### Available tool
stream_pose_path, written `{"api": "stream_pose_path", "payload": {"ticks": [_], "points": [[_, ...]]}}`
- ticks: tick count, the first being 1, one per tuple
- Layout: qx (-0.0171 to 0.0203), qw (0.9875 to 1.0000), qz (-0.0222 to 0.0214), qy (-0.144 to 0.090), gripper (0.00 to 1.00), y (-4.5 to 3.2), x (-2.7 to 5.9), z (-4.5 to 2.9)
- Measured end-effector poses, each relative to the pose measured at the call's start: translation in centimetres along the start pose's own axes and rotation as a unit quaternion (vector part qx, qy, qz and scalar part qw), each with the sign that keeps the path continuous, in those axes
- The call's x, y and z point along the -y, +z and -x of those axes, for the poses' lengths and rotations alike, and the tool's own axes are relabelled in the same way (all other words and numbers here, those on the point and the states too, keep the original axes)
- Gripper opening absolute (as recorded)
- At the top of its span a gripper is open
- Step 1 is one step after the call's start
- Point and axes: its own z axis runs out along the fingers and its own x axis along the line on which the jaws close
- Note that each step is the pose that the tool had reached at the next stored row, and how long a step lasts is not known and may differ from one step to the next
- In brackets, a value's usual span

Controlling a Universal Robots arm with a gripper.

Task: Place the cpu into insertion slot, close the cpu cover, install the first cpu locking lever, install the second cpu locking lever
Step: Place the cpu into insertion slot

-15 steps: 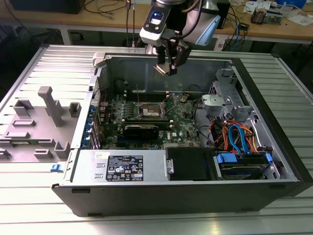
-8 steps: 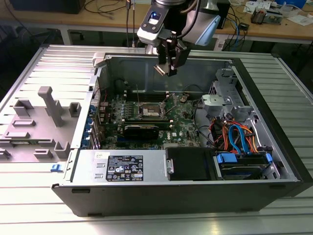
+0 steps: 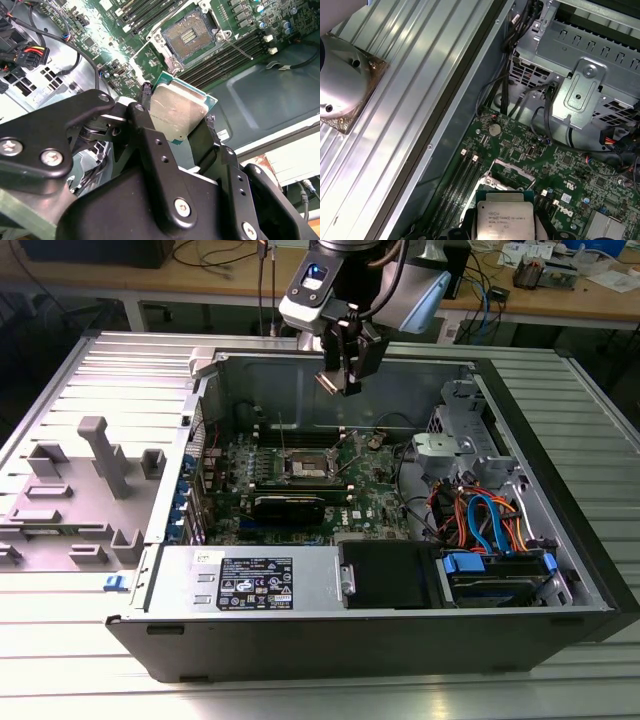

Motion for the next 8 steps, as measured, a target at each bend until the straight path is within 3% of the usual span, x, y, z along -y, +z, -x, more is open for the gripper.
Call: {"api": "stream_pose_path", "payload": {"ticks": [8], "points": [[0.0001,1.0000,0.0000,0.000,0.55,0.00,0.00,0.00]]}}
